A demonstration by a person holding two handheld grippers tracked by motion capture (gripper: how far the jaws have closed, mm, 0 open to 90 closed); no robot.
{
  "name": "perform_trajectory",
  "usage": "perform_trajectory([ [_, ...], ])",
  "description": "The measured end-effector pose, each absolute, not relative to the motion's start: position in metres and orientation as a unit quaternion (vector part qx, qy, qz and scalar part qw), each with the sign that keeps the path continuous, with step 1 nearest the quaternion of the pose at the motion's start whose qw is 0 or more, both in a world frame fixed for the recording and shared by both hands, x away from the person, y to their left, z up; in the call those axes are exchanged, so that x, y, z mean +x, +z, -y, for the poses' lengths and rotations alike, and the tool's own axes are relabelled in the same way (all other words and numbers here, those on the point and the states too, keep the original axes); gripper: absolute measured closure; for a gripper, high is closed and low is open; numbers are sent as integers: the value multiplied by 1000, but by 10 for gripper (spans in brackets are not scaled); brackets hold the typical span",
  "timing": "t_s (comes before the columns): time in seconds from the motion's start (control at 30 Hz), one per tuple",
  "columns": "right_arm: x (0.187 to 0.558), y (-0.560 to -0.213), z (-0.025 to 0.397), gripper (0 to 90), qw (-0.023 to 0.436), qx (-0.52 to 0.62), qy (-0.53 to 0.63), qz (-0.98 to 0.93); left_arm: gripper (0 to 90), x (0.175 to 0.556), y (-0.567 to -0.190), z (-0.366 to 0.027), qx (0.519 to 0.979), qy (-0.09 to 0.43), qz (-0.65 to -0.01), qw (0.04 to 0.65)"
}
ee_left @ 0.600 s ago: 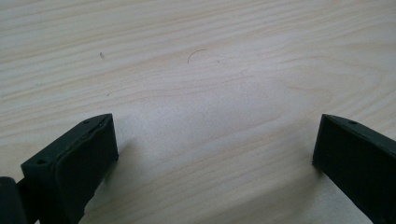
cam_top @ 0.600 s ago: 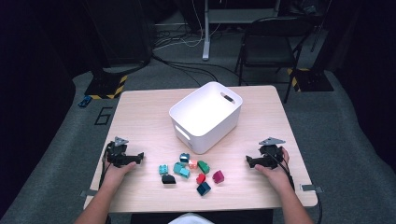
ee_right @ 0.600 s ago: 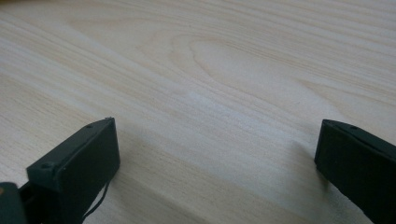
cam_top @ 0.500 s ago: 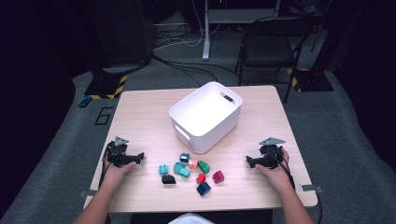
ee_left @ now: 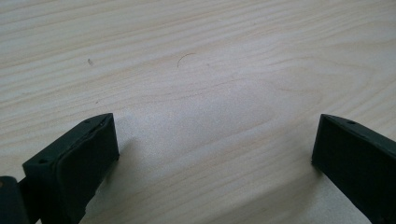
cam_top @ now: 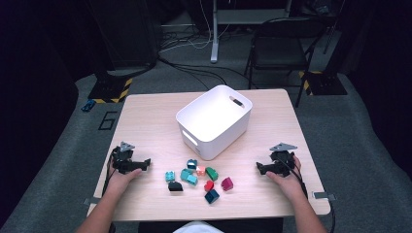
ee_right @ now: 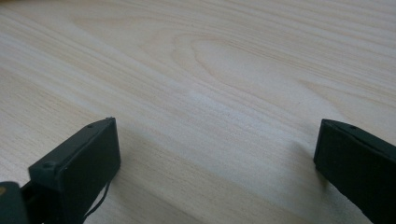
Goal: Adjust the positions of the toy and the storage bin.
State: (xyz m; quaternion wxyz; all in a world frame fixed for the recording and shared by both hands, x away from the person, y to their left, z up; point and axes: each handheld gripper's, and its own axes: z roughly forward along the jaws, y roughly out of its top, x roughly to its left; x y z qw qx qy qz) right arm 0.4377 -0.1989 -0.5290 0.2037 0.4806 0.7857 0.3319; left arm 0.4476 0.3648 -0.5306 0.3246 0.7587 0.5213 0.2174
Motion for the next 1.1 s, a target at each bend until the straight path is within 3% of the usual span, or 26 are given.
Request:
perform_trajectory([
  [0.13, 437, -529, 198, 1, 202, 487, 333, -781, 26, 447, -530, -364, 756, 221, -524, 325],
  [0.3, 438, -529, 199, 22, 205, 485, 333, -782, 119, 445, -528, -363, 755, 220, -522, 331],
  [0.43, 435, -527, 201, 165, 217, 494, 342, -770, 162, 445, -526, -363, 754, 215, -525, 331],
  [0.7, 433, -520, 200, 306, 202, 501, 330, -774, 228, 440, -503, -360, 756, 210, -521, 337],
  [1.1, 427, -492, 192, 341, 207, 481, 337, -782, 310, 433, -465, -343, 765, 184, -507, 352],
])
